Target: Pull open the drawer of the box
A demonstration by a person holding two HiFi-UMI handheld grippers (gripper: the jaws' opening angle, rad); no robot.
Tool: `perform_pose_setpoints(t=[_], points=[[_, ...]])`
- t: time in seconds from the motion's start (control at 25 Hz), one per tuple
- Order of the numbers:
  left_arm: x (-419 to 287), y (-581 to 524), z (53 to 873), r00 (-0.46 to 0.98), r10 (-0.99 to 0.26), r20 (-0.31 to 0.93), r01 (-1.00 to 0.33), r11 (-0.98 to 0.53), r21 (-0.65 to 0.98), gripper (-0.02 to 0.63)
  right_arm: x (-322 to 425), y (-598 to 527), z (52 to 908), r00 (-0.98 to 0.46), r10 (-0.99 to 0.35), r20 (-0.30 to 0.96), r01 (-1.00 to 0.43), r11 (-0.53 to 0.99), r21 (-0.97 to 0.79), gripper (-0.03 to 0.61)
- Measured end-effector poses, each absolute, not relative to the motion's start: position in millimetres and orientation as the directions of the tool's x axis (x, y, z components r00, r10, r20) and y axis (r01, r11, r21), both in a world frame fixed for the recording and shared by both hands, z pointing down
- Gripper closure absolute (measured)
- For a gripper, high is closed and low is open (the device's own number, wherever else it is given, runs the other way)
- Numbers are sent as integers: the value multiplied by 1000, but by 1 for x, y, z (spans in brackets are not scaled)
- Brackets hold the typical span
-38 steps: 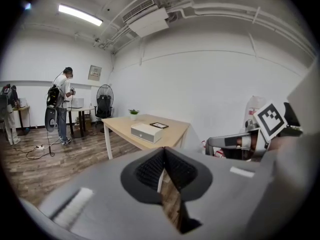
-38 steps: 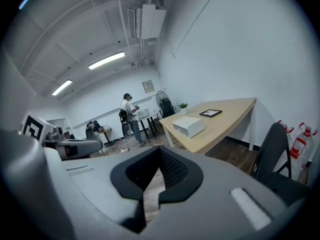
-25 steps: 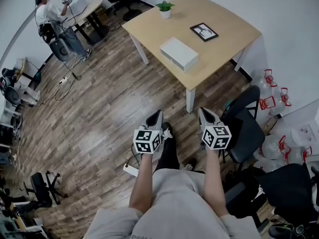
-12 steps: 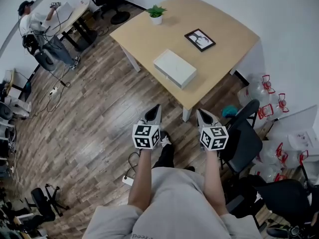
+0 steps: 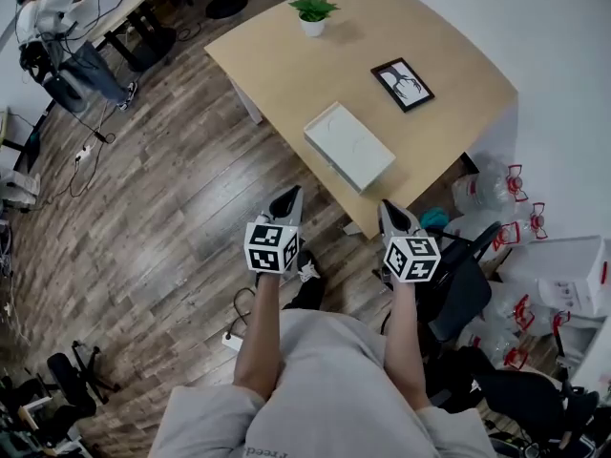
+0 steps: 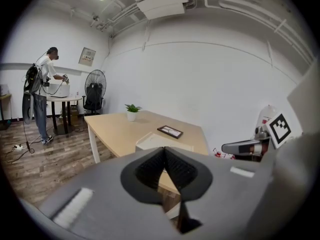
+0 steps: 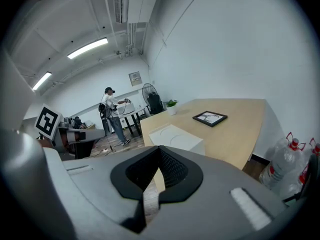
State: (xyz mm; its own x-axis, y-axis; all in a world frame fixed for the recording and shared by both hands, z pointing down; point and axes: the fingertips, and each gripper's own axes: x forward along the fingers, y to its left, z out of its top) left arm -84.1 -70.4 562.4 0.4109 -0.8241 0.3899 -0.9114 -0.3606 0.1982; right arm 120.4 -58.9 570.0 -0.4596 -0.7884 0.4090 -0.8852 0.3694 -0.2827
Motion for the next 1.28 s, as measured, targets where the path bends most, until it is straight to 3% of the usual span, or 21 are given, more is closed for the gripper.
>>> perform_pose_setpoints(t=[0.64, 1.28], points=[[-127, -129, 599, 478, -785, 393, -871, -370, 322, 560, 81, -124, 581, -381, -795, 473, -924, 317, -212, 577], [-95, -128, 632, 485, -733, 477, -874, -407, 263, 560, 69, -159, 601, -466, -700, 542, -865, 488, -113, 577]])
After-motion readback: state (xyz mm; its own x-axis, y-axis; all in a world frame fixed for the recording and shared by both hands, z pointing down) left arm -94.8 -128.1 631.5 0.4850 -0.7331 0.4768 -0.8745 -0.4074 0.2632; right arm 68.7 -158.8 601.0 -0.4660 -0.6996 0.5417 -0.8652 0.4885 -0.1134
